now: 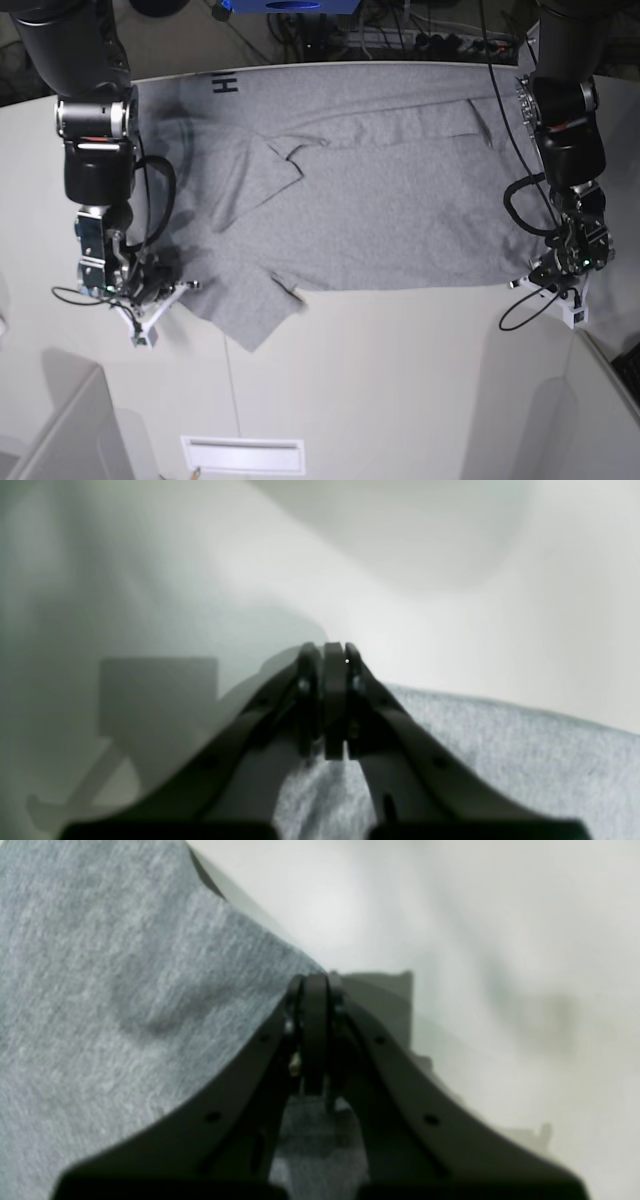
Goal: Fold the T-shirt properly
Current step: 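Grasp the hem corner with the left gripper and pull both toward the collar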
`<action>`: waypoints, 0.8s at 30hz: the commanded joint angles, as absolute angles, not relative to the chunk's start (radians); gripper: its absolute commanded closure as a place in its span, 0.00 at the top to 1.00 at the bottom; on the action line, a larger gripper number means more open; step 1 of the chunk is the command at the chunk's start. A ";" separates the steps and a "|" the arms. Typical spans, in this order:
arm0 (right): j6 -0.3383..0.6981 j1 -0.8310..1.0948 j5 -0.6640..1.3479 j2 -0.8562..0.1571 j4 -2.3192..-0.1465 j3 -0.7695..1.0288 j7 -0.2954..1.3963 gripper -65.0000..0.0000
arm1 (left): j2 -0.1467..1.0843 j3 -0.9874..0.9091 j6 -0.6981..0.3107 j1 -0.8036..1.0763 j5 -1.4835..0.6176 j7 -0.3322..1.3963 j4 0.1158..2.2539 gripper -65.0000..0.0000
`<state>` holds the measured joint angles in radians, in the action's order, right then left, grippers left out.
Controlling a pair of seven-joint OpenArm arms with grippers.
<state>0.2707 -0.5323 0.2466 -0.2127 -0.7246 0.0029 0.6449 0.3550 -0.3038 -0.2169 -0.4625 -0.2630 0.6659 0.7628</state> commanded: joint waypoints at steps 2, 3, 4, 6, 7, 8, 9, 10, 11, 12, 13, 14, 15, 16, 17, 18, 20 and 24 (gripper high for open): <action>0.271 -0.539 0.231 -0.217 -0.727 0.004 0.677 0.00 | 0.363 -0.312 -0.257 -0.455 -0.255 0.713 0.786 0.00; 0.271 -0.539 0.234 -0.217 -0.727 0.005 0.676 0.00 | 0.366 -0.312 -0.275 -0.441 -0.255 0.713 0.819 0.00; 0.271 -0.541 0.234 -0.217 -0.728 0.005 0.676 0.00 | 0.366 -0.312 -0.286 -0.426 -0.255 0.713 0.849 0.00; 0.271 -0.542 0.236 -0.217 -0.731 0.005 0.676 0.00 | 0.367 -0.311 -0.289 -0.392 -0.255 0.714 0.923 0.00; 0.271 -0.542 0.236 -0.217 -0.746 0.005 0.676 0.00 | 0.367 -0.312 -0.289 -0.381 -0.255 0.716 0.954 0.00; 0.271 -0.538 0.236 -0.217 -0.773 0.005 0.676 0.00 | 0.369 -0.312 -0.289 -0.374 -0.255 0.716 0.977 0.00; 0.271 -0.533 0.236 -0.217 -0.808 0.005 0.677 0.00 | 0.369 -0.312 -0.289 -0.366 -0.255 0.719 1.001 0.00; 0.271 -0.521 0.236 -0.217 -0.840 0.005 0.682 0.00 | 0.367 -0.312 -0.289 -0.358 -0.255 0.737 1.020 0.00; 0.271 -0.510 0.236 -0.217 -0.878 0.005 0.685 0.00 | 0.366 -0.312 -0.291 -0.355 -0.255 0.762 1.041 0.00; 0.271 -0.499 0.234 -0.217 -0.912 0.005 0.685 0.00 | 0.364 -0.312 -0.291 -0.355 -0.255 0.780 1.061 0.00; 0.271 -0.493 0.232 -0.217 -0.937 0.005 0.687 0.00 | 0.364 -0.314 -0.292 -0.355 -0.257 0.796 1.079 0.00; 0.269 -0.489 0.232 -0.219 -0.954 0.005 0.696 0.00 | 0.363 -0.314 -0.292 -0.354 -0.257 0.806 1.102 0.00; 0.269 -0.487 0.232 -0.219 -0.966 0.005 0.710 0.00 | 0.363 -0.314 -0.292 -0.341 -0.257 0.812 1.133 0.00; 0.269 -0.486 0.232 -0.219 -0.974 0.005 0.719 0.00 | 0.363 -0.314 -0.292 -0.331 -0.257 0.819 1.164 0.00; 0.269 -0.484 0.232 -0.220 -0.977 0.005 0.722 0.00 | 0.363 -0.314 -0.292 -0.318 -0.257 0.825 1.207 0.00; 0.269 -0.478 0.232 -0.223 -0.978 0.007 0.723 0.00 | 0.361 -0.314 -0.292 -0.308 -0.257 0.839 1.239 0.00; 0.269 -0.470 0.232 -0.223 -0.984 0.045 0.725 0.00 | 0.361 -0.315 -0.292 -0.285 -0.259 0.872 1.300 0.00; 0.269 -0.455 0.232 -0.217 -1.024 0.128 0.728 0.00 | 0.341 -0.397 -0.294 -0.240 -0.259 0.897 1.394 0.00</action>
<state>0.2699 -0.4156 0.2249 -0.2096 -1.0008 0.1253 0.7521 0.3248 -0.3943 -0.2947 -0.2192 -0.2577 0.9127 1.3743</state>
